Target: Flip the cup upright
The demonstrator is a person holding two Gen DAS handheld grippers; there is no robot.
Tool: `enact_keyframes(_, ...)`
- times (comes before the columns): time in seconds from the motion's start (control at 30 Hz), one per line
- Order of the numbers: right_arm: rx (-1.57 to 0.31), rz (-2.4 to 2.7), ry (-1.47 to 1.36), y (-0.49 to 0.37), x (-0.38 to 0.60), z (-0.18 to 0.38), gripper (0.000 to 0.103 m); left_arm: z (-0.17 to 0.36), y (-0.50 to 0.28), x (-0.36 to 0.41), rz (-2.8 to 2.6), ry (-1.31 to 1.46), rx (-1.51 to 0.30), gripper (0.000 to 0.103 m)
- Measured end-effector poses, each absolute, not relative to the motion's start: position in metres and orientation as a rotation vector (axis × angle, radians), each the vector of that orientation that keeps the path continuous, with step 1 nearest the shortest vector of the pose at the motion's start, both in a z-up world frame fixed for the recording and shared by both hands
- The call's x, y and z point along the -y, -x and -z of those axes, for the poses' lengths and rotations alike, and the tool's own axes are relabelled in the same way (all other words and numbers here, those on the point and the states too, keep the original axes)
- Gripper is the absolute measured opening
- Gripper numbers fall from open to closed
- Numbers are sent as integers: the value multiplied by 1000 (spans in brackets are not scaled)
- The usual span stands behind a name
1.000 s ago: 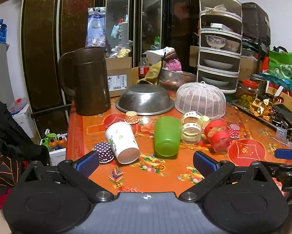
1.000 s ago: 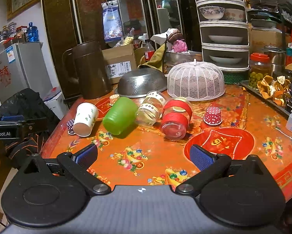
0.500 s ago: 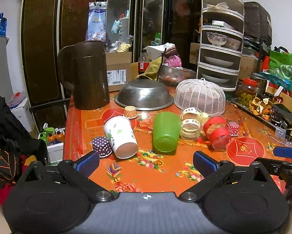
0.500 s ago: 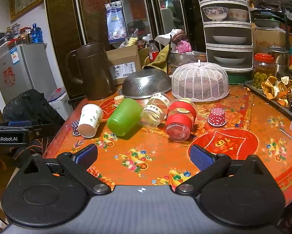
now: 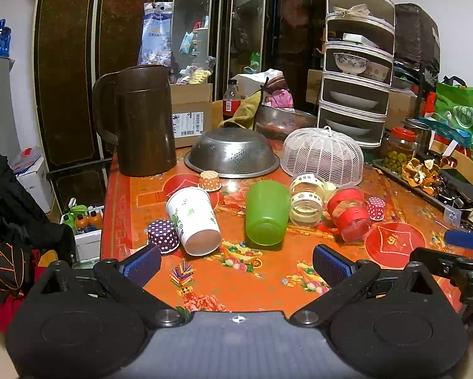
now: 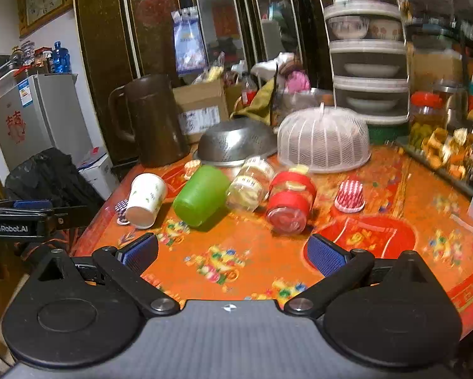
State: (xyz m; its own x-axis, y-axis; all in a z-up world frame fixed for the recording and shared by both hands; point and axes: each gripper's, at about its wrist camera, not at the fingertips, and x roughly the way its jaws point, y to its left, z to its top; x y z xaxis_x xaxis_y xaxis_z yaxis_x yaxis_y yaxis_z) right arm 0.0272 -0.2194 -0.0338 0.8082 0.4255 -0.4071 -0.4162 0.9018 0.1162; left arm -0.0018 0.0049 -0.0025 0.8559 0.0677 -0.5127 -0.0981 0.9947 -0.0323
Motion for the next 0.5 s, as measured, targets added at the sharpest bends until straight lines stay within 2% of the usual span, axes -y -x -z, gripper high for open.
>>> enact_keyframes(0.5,-467,-478,-55,-31,222,35,102,4,3,-6,-90,57,-540,103)
